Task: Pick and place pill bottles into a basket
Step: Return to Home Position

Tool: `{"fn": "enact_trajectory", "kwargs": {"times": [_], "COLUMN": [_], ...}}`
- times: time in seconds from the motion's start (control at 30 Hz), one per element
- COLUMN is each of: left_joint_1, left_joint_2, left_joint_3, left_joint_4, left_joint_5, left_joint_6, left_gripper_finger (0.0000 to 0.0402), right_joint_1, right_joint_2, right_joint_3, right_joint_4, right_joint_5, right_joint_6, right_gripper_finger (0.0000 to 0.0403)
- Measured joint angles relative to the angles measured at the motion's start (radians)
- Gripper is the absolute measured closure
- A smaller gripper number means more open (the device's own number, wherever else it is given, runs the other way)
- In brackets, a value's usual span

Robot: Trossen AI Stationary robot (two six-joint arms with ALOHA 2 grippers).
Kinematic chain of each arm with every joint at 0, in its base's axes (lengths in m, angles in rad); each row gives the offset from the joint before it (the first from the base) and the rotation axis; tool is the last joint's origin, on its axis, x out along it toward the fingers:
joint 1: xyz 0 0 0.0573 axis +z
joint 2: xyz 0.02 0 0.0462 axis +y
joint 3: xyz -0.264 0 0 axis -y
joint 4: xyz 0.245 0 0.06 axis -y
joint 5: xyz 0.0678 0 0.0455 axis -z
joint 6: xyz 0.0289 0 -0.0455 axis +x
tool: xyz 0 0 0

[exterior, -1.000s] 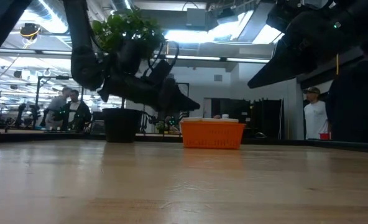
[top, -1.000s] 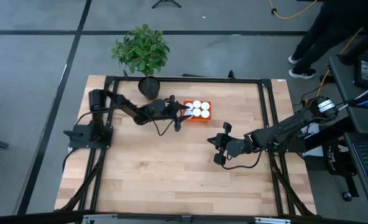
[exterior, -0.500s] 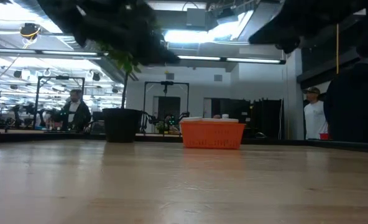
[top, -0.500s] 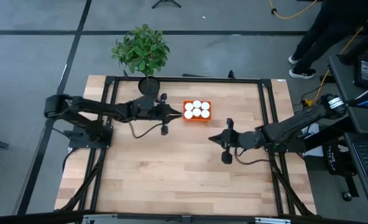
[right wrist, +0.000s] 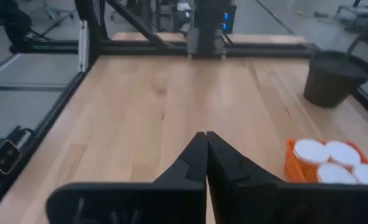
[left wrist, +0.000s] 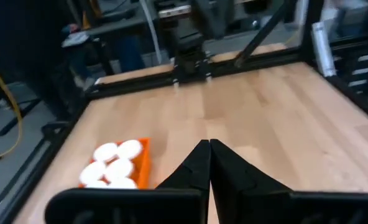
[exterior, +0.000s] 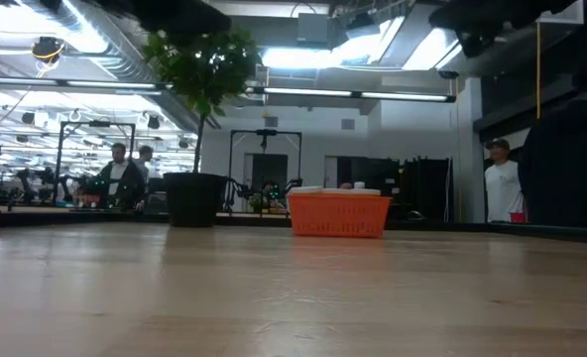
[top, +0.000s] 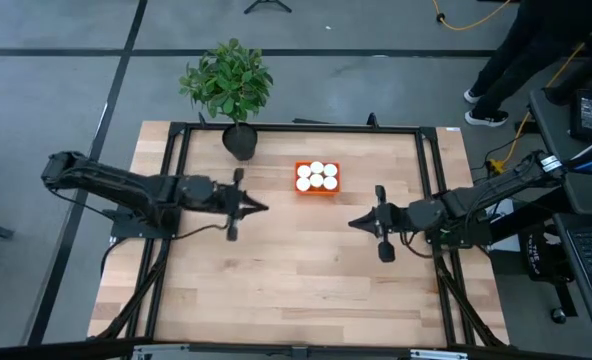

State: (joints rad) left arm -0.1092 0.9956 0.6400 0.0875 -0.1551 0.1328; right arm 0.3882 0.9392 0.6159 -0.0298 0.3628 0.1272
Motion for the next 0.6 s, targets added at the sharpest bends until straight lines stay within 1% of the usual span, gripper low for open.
{"fn": "enact_trajectory", "kwargs": {"times": [0.07, 0.23, 0.33, 0.4, 0.47, 0.6], "left_joint_1": [-0.044, -0.131, -0.173, -0.203, -0.232, -0.282], "left_joint_2": [-0.033, -0.150, -0.247, -0.320, -0.399, -0.543], "left_joint_3": [-0.055, -0.251, -0.357, -0.412, -0.460, -0.520], "left_joint_4": [0.048, 0.195, 0.241, 0.253, 0.251, 0.241], "left_joint_5": [-0.034, -0.166, -0.187, -0.196, -0.225, -0.315], "left_joint_6": [-0.012, -0.050, -0.098, -0.127, -0.135, -0.078], "left_gripper_finger": [0.0399, 0.0399, 0.0399, 0.0399, 0.0399, 0.0399], "right_joint_1": [0.000, 0.001, 0.009, 0.020, 0.024, 0.017], "right_joint_2": [-0.001, 0.014, 0.035, 0.053, 0.057, 0.021], "right_joint_3": [0.000, -0.001, -0.009, -0.063, -0.139, -0.227], "right_joint_4": [0.024, 0.031, 0.054, 0.199, 0.332, 0.439], "right_joint_5": [-0.003, -0.003, -0.017, -0.021, -0.022, -0.020], "right_joint_6": [-0.020, -0.031, -0.020, -0.047, -0.084, -0.080], "right_gripper_finger": [0.0401, 0.0400, 0.0400, 0.0400, 0.0400, 0.0400]}}
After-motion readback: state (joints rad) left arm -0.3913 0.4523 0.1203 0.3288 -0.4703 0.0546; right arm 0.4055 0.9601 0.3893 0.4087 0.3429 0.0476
